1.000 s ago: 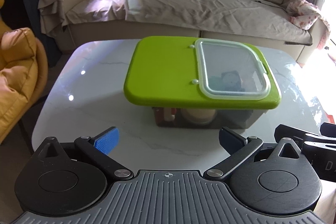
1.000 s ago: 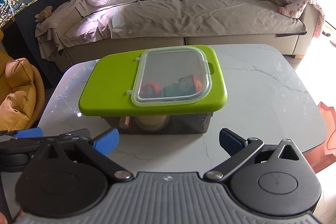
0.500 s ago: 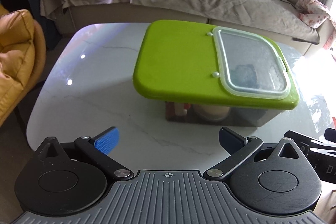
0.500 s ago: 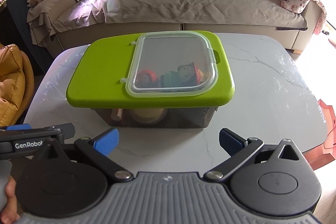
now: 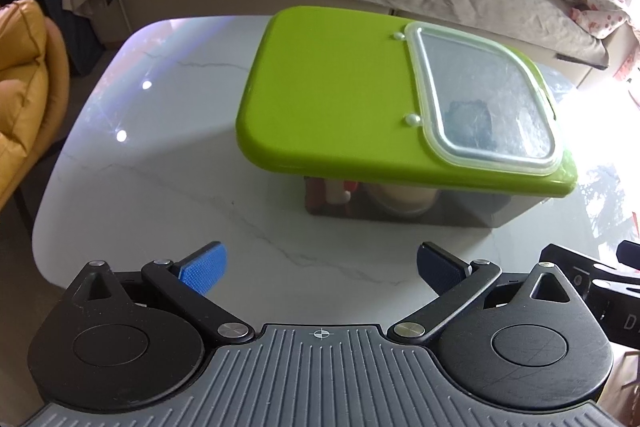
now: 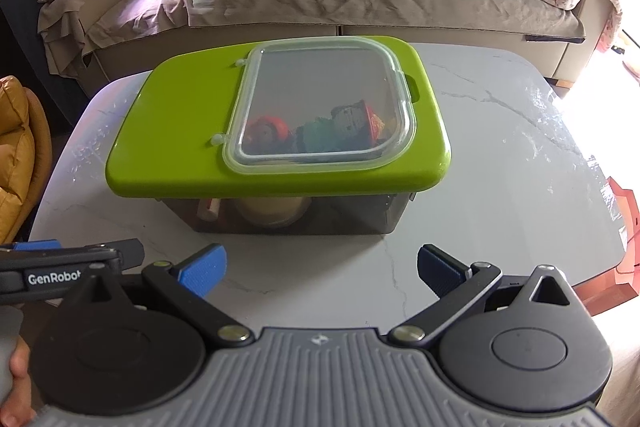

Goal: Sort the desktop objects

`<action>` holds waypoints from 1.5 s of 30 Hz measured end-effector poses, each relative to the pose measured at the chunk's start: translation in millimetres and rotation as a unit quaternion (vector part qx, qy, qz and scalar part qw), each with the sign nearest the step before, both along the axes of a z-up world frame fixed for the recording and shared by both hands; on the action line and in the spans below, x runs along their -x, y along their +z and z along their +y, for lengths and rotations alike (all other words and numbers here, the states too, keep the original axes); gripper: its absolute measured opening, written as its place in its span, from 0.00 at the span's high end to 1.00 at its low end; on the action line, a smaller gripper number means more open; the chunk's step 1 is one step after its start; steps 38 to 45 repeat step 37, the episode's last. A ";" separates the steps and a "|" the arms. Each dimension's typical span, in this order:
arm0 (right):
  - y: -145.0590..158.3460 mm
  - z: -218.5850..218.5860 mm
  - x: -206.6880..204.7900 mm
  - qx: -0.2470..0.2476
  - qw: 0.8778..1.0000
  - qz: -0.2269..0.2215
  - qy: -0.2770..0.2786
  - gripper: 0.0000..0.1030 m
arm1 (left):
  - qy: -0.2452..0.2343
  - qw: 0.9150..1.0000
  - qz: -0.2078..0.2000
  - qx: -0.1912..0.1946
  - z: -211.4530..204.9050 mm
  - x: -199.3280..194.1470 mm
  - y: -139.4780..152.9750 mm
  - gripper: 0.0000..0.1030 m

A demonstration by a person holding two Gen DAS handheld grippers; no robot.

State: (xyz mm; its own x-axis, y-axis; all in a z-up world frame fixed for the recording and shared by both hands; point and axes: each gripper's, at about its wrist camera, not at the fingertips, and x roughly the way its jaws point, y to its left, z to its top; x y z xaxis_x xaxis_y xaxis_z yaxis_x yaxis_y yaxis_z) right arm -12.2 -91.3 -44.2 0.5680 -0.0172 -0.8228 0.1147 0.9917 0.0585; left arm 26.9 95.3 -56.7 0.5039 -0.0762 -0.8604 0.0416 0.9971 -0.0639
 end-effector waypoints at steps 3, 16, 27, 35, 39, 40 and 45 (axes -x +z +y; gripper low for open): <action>4.8 1.1 0.5 0.003 1.000 -0.007 0.001 0.00 | 0.000 1.000 -0.012 -0.008 0.6 1.2 7.2 0.00; -0.4 0.4 -3.1 -0.022 1.000 0.008 0.002 0.00 | 0.008 1.000 -0.021 -0.007 8.1 -0.4 13.1 0.00; -1.0 7.4 -1.8 -0.003 1.000 0.006 0.001 0.00 | -0.001 1.000 -0.023 -0.006 6.3 -4.0 11.4 0.00; 3.1 6.1 1.5 0.006 1.000 -0.009 -0.002 0.00 | -0.013 0.999 -0.036 -0.014 -1.7 0.2 10.2 0.00; 4.7 6.4 2.5 0.011 1.000 -0.014 -0.002 0.00 | -0.015 0.999 -0.038 -0.015 -3.9 1.0 10.1 0.00; 4.7 6.4 2.5 0.011 1.000 -0.014 -0.002 0.00 | -0.015 0.999 -0.038 -0.015 -3.9 1.0 10.1 0.00; 4.7 6.4 2.5 0.011 1.000 -0.014 -0.002 0.00 | -0.015 0.999 -0.038 -0.015 -3.9 1.0 10.1 0.00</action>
